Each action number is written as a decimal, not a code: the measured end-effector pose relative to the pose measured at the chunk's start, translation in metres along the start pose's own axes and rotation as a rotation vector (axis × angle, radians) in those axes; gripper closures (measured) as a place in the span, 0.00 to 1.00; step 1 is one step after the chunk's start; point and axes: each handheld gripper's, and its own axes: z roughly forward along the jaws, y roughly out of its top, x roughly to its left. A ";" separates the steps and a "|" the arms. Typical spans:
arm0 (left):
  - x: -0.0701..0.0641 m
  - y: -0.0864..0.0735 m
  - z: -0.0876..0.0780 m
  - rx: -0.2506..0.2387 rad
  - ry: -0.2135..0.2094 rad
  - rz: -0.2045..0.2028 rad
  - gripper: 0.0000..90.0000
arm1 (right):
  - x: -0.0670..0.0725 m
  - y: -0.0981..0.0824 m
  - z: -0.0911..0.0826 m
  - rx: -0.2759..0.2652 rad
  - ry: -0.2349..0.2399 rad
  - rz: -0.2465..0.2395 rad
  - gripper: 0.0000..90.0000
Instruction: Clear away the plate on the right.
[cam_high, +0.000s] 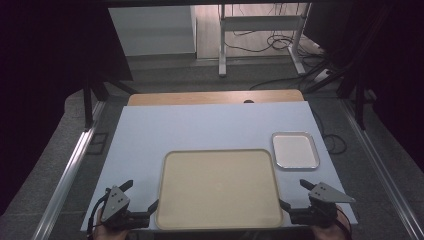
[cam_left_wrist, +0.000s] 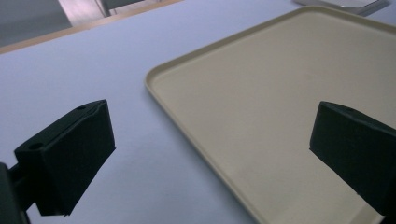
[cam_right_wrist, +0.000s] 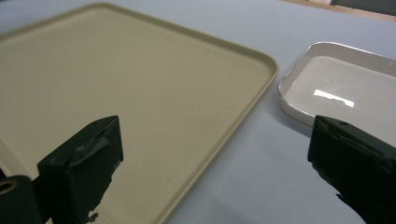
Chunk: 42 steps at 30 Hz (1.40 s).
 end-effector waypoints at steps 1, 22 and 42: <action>0.000 0.000 0.000 -0.003 -0.009 -0.003 0.00 | -0.002 0.000 -0.002 -0.015 0.012 0.012 0.02; 0.008 -0.003 -0.002 -0.064 -0.085 -0.082 0.00 | -0.001 -0.001 0.005 0.024 0.015 0.004 0.00; 0.006 -0.002 -0.001 -0.069 -0.087 -0.069 0.00 | -0.009 -0.001 0.008 0.009 0.012 0.049 0.01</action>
